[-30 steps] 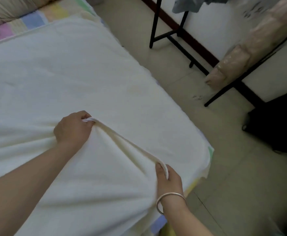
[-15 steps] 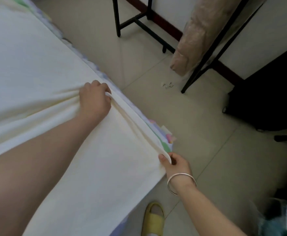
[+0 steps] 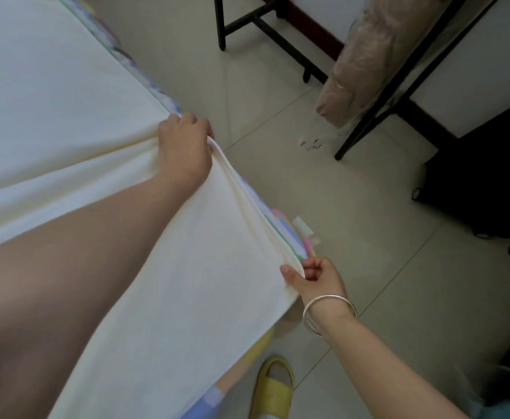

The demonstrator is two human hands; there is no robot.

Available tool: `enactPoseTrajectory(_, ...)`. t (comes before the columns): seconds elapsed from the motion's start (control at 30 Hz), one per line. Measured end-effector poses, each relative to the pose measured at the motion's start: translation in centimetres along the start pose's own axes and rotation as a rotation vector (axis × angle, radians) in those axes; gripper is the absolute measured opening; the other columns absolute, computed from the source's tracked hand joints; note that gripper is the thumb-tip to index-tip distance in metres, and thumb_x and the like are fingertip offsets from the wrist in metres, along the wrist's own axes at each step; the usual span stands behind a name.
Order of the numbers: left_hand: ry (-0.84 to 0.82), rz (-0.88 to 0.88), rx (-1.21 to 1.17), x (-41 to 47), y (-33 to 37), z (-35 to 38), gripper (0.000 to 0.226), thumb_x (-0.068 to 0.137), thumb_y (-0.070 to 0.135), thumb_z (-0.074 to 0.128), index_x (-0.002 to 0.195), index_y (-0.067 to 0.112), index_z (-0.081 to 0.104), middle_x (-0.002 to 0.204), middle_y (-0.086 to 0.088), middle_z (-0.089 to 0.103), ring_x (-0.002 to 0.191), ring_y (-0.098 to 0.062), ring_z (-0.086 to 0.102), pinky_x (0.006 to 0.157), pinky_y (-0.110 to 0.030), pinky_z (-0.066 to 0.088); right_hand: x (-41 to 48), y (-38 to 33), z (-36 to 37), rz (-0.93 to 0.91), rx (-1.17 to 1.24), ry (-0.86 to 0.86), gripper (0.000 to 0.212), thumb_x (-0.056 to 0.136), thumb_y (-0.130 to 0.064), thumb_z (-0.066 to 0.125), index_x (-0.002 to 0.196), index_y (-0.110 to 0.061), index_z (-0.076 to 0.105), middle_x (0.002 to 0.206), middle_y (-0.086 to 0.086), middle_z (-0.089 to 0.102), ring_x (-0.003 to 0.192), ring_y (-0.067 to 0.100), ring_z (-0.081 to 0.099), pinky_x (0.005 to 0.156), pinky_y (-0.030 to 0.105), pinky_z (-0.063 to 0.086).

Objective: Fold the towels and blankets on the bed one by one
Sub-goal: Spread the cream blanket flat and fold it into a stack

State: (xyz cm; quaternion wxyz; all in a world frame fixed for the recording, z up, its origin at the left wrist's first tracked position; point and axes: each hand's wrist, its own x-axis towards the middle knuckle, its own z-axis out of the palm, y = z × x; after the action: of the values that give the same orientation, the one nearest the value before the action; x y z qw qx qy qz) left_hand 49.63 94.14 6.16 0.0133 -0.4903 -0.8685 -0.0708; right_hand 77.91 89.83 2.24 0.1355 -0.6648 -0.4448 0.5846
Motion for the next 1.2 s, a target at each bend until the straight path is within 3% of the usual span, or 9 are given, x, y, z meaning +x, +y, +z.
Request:
enactPoseTrajectory(0.2,-0.131,-0.085,-0.093,-0.3,-0.3,3.4,0.030,0.086,0.009,0.054,0.113,0.015,0.064,0.120,-0.015,0.056,0.111,-0.037,0.049,0.091,-0.039,0.033,0.7,-0.6,-0.7,0.048,-0.101,-0.105,0.017,0.085,-0.010,0.072,0.091,0.003,0.062,0.072,0.008,0.064,0.060,0.017,0.057,0.058,0.017,0.048)
enactPoseTrajectory(0.3,-0.234,-0.125,-0.214,-0.6,-0.4,4.4,0.046,0.088,0.013,0.054,0.134,0.015,0.051,0.146,-0.012,0.040,0.129,-0.033,0.040,0.106,-0.035,0.026,0.5,-1.2,0.0,0.022,-0.274,-0.026,0.023,0.082,-0.013,0.074,0.098,-0.008,0.057,0.089,0.008,0.065,0.079,0.024,0.062,0.076,0.031,0.051)
enactPoseTrajectory(0.4,-0.275,-0.090,-0.452,-1.4,-1.3,2.6,0.060,0.089,0.012,0.059,0.145,0.007,0.038,0.159,-0.015,0.015,0.145,-0.028,0.022,0.114,-0.030,0.019,-0.9,-3.1,2.2,-0.316,-0.684,0.165,0.059,0.073,-0.007,0.071,0.127,-0.017,0.049,0.124,0.007,0.052,0.116,0.029,0.049,0.099,0.038,0.040)
enactPoseTrajectory(0.47,-0.218,-0.056,-0.593,-3.2,-2.3,0.8,0.057,0.088,0.005,0.056,0.143,0.004,0.040,0.159,-0.016,0.016,0.145,-0.025,0.026,0.112,-0.028,0.024,-2.6,-4.4,4.5,-0.594,-0.837,0.215,0.074,0.065,-0.005,0.070,0.135,-0.018,0.047,0.137,0.008,0.045,0.127,0.030,0.040,0.103,0.042,0.036)
enactPoseTrajectory(0.57,-0.033,-0.092,-0.681,-8.3,-5.3,-2.2,0.049,0.087,0.000,0.049,0.135,0.012,0.050,0.155,-0.007,0.031,0.130,-0.024,0.047,0.103,-0.034,0.040,-5.4,-4.8,8.8,-0.909,-0.945,0.059,0.077,0.061,-0.008,0.074,0.134,-0.017,0.050,0.143,0.012,0.045,0.131,0.036,0.041,0.103,0.050,0.041)
enactPoseTrajectory(0.7,0.084,-0.197,-0.489,-18.8,-12.2,-4.6,0.043,0.087,0.002,0.048,0.127,0.016,0.056,0.148,0.000,0.042,0.129,-0.021,0.047,0.104,-0.034,0.039,-9.5,-2.6,14.2,-1.213,-1.143,-0.218,0.074,0.069,-0.026,0.079,0.137,-0.018,0.051,0.147,0.015,0.043,0.136,0.036,0.040,0.107,0.052,0.037)
enactPoseTrajectory(0.83,0.044,-0.386,-0.262,-30.9,-18.6,-4.8,0.045,0.089,0.015,0.040,0.132,0.014,0.054,0.151,-0.002,0.040,0.131,-0.023,0.045,0.112,-0.041,0.033,-12.8,1.2,18.2,-1.316,-1.288,-0.388,0.076,0.072,-0.033,0.075,0.141,-0.020,0.045,0.151,0.014,0.037,0.139,0.036,0.035,0.112,0.053,0.031)
enactPoseTrajectory(1.03,-0.178,-0.624,-0.060,-48.5,-23.9,-4.6,0.058,0.099,0.039,0.021,0.151,0.014,0.033,0.161,-0.005,0.020,0.146,-0.021,0.025,0.119,-0.045,0.018,-20.0,6.3,21.8,-1.372,-1.402,-0.579,0.095,0.047,-0.019,0.081,0.137,-0.015,0.049,0.148,0.019,0.040,0.137,0.037,0.033,0.105,0.050,0.022)
enactPoseTrajectory(1.2,-0.137,-0.930,0.011,-59.6,-27.4,-6.0,0.065,0.096,0.037,0.026,0.154,0.006,0.019,0.162,-0.013,0.008,0.150,-0.026,0.011,0.119,-0.053,0.013,-26.1,10.0,25.3,-1.505,-1.404,-0.766,0.088,0.051,-0.021,0.079,0.135,-0.018,0.053,0.149,0.015,0.040,0.137,0.037,0.038,0.108,0.051,0.038)
